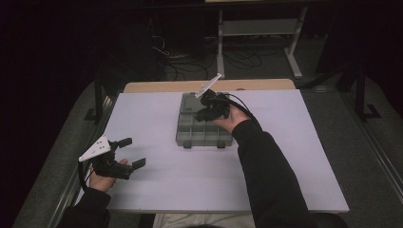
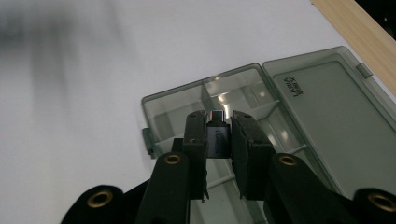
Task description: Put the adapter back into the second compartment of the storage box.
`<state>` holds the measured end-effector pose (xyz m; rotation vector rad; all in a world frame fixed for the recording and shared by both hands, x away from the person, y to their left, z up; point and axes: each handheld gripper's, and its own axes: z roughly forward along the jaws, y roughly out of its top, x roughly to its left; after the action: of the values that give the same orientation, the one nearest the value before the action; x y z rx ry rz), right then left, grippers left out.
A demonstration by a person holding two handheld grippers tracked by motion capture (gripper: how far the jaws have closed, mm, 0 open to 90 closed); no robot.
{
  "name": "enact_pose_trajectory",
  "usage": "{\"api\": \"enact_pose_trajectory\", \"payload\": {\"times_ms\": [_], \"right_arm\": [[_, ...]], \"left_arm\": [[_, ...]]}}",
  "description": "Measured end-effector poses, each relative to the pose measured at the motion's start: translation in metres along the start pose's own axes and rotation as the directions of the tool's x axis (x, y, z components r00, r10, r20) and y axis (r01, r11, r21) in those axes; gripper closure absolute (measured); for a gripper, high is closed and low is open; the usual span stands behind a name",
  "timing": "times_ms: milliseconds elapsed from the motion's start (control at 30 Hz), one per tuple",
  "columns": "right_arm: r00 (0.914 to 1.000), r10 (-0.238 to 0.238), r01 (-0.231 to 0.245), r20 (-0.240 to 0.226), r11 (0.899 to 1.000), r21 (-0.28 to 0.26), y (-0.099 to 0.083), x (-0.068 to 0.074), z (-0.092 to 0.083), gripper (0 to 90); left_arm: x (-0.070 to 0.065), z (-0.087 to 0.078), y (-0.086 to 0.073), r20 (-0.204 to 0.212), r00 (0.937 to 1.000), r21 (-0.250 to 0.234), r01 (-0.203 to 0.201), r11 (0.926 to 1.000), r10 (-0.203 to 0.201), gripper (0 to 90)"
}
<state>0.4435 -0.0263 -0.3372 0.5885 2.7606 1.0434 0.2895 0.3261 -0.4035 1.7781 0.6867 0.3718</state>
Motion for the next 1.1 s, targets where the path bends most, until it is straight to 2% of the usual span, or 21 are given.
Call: {"api": "enact_pose_trajectory", "payload": {"times_ms": [267,400,600,633,733,1100], "right_arm": [[0.9982,0.056,-0.056,0.022,0.998,0.001,-0.004,-0.016,0.01,74.9],[0.9966,0.08,-0.08,0.019,0.997,-0.012,-0.006,-0.021,0.014,74.9],[0.9958,0.089,-0.089,0.019,0.996,-0.015,-0.006,-0.023,0.024,74.9],[0.9953,0.095,-0.094,0.019,0.995,-0.009,-0.005,-0.022,0.031,74.9],[0.9945,0.095,-0.095,0.044,0.995,0.004,-0.005,-0.023,0.037,74.9],[0.9869,0.145,-0.147,0.069,0.989,0.013,-0.009,-0.033,0.051,74.9]], "left_arm": [[0.0,0.0,0.0,0.003,1.0,0.002,-0.003,1.0,0.003,0.0],[0.0,0.0,0.0,0.003,1.0,0.003,-0.004,1.0,0.004,0.0],[-0.002,0.0,0.0,0.008,1.0,0.0,-0.006,1.0,0.006,0.0],[-0.002,0.0,0.0,0.009,0.9999,0.001,-0.006,1.0,0.006,0.0],[-0.001,0.0,0.0,0.009,0.9999,0.0,-0.006,1.0,0.006,0.0],[-0.002,-0.001,0.0,0.012,0.9999,-0.001,-0.008,1.0,0.008,0.0]]}}
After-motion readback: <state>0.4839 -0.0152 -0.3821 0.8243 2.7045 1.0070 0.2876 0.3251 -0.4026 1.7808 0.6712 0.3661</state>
